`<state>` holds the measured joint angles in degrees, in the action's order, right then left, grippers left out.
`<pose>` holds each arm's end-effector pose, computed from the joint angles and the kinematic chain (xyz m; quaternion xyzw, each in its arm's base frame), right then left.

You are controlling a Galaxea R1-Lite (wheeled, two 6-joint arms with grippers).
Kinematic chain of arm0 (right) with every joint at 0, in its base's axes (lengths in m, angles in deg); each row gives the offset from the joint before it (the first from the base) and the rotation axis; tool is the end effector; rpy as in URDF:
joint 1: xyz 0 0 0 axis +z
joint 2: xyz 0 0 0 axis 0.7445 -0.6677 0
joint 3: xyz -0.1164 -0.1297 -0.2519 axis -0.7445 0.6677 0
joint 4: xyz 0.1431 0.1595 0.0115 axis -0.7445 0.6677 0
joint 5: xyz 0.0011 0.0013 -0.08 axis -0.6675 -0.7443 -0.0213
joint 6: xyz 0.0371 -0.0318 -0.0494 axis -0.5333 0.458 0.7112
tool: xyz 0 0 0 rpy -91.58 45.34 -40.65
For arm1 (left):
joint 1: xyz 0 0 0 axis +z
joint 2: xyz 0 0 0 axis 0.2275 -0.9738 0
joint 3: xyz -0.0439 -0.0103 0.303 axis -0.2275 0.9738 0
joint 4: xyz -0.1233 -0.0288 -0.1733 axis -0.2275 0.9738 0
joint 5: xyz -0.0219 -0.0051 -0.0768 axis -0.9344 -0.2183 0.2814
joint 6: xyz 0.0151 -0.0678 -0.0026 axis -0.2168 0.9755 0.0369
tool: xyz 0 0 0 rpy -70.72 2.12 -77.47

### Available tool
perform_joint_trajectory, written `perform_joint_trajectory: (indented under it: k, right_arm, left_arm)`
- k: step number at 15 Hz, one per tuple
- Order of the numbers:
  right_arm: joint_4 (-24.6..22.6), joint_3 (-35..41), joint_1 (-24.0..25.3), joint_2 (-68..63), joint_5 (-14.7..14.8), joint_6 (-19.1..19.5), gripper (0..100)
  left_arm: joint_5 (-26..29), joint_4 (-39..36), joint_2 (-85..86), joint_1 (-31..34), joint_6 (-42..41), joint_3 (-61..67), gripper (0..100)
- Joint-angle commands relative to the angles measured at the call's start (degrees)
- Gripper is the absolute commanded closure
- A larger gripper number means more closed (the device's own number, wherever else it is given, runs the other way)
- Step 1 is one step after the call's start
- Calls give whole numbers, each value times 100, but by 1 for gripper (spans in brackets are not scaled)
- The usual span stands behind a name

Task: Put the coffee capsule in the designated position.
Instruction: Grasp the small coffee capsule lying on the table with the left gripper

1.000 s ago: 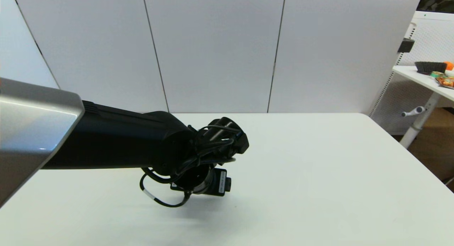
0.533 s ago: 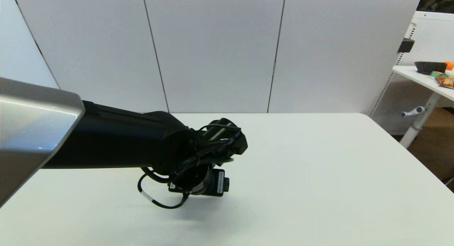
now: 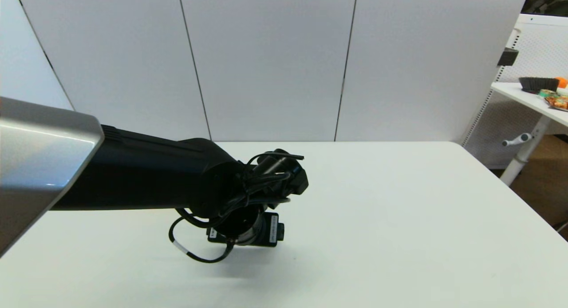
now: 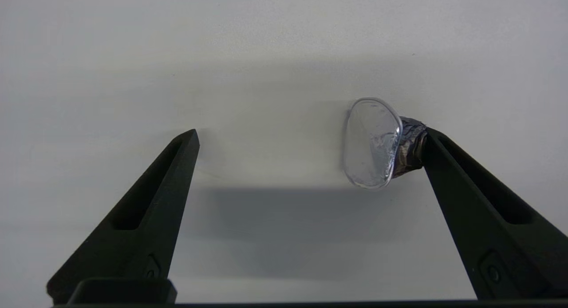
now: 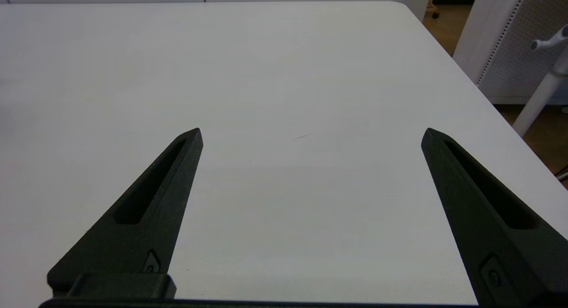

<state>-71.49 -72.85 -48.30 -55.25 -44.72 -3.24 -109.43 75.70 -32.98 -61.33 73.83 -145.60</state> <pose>0.0440 0.0000 0.0762 -0.0007 -0.0027 -0.0010 1.0000 0.2769 -0.2711 0.0931 0.0462 0.5031 -0.0255 0.8626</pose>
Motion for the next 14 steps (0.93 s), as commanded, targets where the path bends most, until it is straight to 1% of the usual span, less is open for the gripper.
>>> perform_joint_trajectory:
  k: [1, 7, 14]
  right_arm:
    - [-4, -6, 1, -7, -1, 1, 0]
    - [-4, -6, 1, -7, -1, 1, 0]
    - [-4, 2, 1, -7, -1, 1, 0]
  left_arm:
    - [-16, 3, 0, 1, 83, -2, 0]
    - [-16, -32, -9, 28, 171, -20, 0]
    - [213, -32, -9, 28, 329, -81, 0]
